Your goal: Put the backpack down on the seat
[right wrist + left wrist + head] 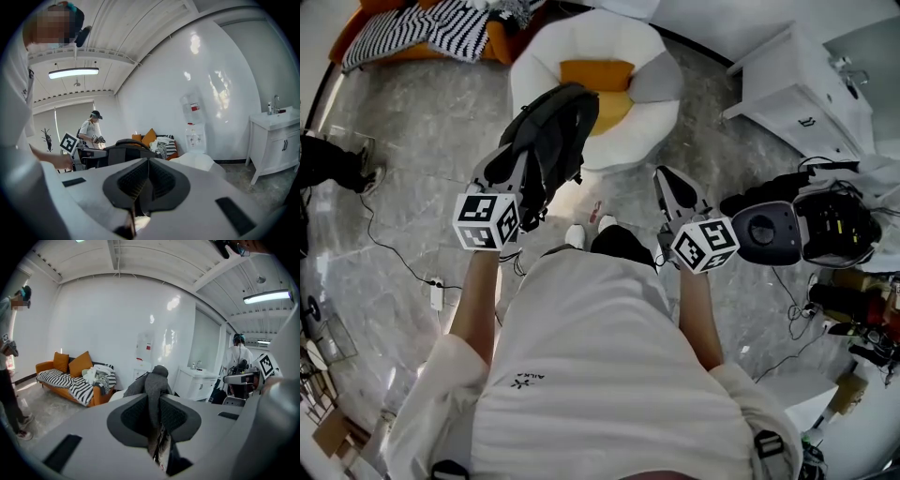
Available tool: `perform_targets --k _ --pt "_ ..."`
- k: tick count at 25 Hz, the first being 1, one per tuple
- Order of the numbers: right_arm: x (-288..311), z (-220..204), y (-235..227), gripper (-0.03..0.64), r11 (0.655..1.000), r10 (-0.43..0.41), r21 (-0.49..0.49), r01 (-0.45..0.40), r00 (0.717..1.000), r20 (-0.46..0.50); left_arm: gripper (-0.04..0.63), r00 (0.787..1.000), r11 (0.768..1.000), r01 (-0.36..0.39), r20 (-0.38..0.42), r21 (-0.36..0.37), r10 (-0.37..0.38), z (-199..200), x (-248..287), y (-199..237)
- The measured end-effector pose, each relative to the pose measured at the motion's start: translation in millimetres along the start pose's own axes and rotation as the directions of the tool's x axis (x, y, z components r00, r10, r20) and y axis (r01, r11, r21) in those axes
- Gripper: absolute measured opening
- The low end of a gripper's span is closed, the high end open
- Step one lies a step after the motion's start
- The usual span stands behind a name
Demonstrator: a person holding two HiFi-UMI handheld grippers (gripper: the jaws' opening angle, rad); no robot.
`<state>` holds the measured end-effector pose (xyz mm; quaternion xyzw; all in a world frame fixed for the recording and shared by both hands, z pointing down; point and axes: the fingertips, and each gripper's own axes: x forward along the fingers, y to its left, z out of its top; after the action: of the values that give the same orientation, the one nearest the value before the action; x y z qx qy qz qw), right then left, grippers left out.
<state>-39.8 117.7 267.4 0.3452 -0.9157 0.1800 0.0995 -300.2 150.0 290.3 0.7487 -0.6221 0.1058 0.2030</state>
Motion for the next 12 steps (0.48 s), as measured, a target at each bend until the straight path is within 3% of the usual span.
perform_targets --k 12 --pt "16.3 7.2 -1.6 0.025 1.0 0.011 -0.023 -0.012 1.0 -0.024 0.075 1.0 1.0 -0.015 -0.008 -0.026 0.015 -2.2 8.5 10.8"
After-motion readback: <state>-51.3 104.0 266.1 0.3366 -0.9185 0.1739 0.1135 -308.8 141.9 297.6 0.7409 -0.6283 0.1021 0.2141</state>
